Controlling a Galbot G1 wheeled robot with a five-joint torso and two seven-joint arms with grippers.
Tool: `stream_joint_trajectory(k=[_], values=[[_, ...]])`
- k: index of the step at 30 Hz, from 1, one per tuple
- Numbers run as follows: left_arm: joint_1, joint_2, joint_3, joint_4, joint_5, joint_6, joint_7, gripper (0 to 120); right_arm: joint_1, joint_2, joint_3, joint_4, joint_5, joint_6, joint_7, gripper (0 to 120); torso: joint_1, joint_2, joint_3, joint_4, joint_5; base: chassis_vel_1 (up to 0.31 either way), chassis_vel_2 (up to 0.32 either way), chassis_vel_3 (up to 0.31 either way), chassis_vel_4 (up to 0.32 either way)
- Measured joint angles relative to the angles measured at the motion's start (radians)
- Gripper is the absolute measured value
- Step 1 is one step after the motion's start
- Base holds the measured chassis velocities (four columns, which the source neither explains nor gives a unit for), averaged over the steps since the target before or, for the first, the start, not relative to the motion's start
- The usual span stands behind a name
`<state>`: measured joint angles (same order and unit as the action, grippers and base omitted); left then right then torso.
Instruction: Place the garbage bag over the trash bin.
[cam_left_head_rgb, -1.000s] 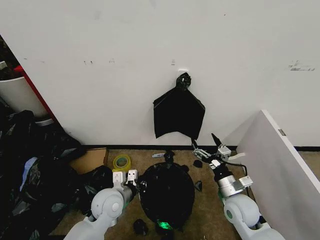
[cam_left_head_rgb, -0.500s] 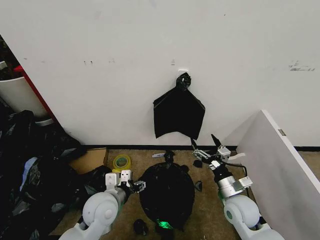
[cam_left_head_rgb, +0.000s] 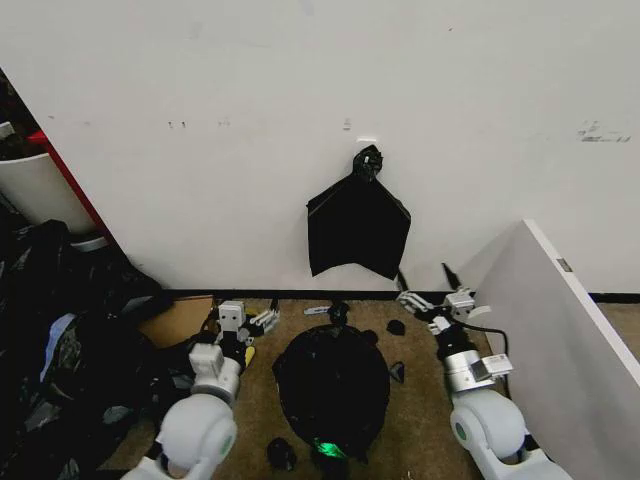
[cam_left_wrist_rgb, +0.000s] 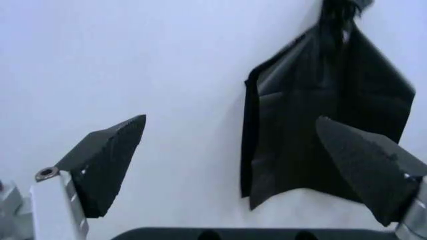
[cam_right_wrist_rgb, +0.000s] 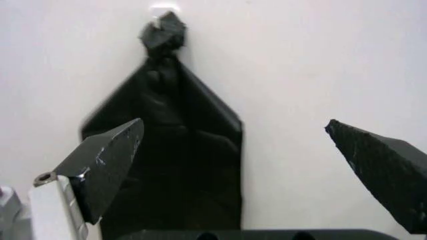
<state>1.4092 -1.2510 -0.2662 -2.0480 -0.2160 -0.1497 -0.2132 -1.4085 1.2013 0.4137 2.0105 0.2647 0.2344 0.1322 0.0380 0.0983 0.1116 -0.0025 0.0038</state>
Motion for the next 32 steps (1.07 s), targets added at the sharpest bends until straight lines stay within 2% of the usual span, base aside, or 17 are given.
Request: stream_joint_trajectory(k=[3,11,19,26,32], values=[[0.021,-0.022,-0.018,-0.019,-0.049,-0.024,0.001,100,-0.014,0.014,0.021,0.025,-0.017,-0.051,0.042,100,0.0,0.0,0.0,0.0003,-0.0001,0.0,0.0,0.0,0.0],[0.016,-0.035,-0.071,-0.03,-0.018,-0.076,0.006,100,-0.042,0.036,0.026,0.06,-0.06,-0.115,0.136,100,0.0,0.0,0.0,0.0002,-0.0003,0.0,0.0,0.0,0.0],[0.022,-0.04,-0.07,-0.043,-0.014,-0.093,0.007,100,-0.055,0.039,0.03,0.079,-0.053,-0.133,0.183,100,0.0,0.0,0.0,0.0002,-0.0003,0.0,0.0,0.0,0.0],[0.028,-0.04,-0.079,-0.051,-0.015,-0.096,0.006,100,-0.055,0.044,0.049,0.08,-0.053,-0.128,0.174,100,0.0,0.0,0.0,0.0002,-0.0003,0.0,0.0,0.0,0.0],[0.039,-0.046,-0.099,-0.057,-0.022,-0.103,0.003,100,-0.054,0.047,0.077,0.058,-0.066,-0.088,0.105,100,0.0,0.0,0.0,0.0002,-0.0002,0.0,0.0,0.0,0.0]])
